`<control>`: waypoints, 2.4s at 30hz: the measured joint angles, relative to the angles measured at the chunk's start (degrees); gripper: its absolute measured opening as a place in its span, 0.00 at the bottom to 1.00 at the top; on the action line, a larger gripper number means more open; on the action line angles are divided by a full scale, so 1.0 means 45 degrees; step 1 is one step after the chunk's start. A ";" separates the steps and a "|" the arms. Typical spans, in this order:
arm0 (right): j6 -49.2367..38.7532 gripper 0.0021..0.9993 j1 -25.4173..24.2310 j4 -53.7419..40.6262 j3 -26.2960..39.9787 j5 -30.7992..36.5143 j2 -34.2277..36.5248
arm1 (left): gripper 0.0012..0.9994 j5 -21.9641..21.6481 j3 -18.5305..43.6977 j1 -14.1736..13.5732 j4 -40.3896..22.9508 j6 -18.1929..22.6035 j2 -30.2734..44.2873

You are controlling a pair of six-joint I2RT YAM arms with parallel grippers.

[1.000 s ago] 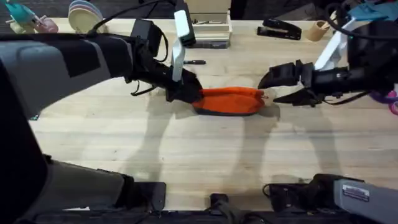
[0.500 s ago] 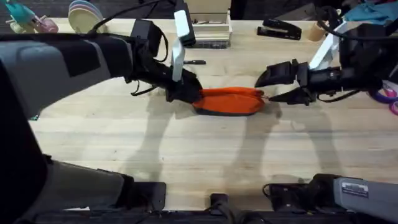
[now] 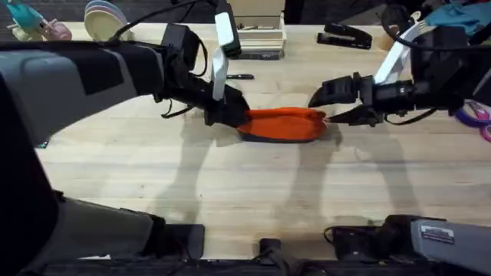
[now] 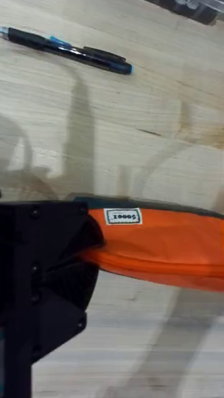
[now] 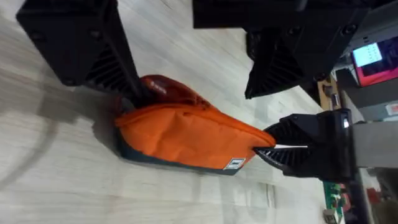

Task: Unzip the bag, pick up the pens from the table one at a time and place them inside, then zip the bag closed.

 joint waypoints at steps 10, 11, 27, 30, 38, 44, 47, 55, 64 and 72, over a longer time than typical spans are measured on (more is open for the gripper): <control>-0.0013 0.67 0.0160 0.0073 0.0000 0.0000 0.0000 | 0.04 0.0000 0.0000 -0.0002 -0.0001 0.0000 0.0000; -0.0024 0.63 0.0160 0.0069 0.0000 0.0000 0.0000 | 0.04 0.0000 0.0000 0.0001 0.0000 0.0000 0.0000; 0.0073 0.03 0.0160 0.0065 0.0000 -0.0078 0.0000 | 0.04 0.0000 0.0000 0.0001 -0.0034 0.0000 0.0000; 0.0078 0.03 0.0160 0.0065 0.0000 -0.0266 0.0000 | 0.04 0.0000 0.0000 0.0001 -0.0039 0.0000 0.0005; 0.0068 0.03 0.0193 0.0007 0.0010 -0.0384 -0.0314 | 0.04 0.0000 0.0000 0.0001 -0.0034 0.0000 0.0000; 0.0068 0.03 0.0695 -0.0021 0.0285 -0.0326 -0.1510 | 0.04 0.0000 0.0000 0.0001 -0.0034 0.0000 0.0002; 0.0068 0.03 0.1171 -0.0013 0.0436 -0.0146 -0.2090 | 0.04 0.0000 0.0000 0.0001 -0.0034 0.0000 0.0000; 0.0103 0.03 0.2804 -0.0013 0.0534 0.0915 -0.2644 | 0.04 0.0005 0.0000 0.0001 -0.0034 0.0000 0.0000; 0.0352 0.03 0.3598 -0.0642 0.0953 0.2580 -0.2983 | 0.04 0.0005 0.0000 0.0001 -0.0034 0.0000 0.0000; 0.0844 0.58 0.4618 -0.1664 0.1972 0.5778 -0.5360 | 0.04 0.0005 0.0000 0.0001 -0.0034 0.0000 0.0000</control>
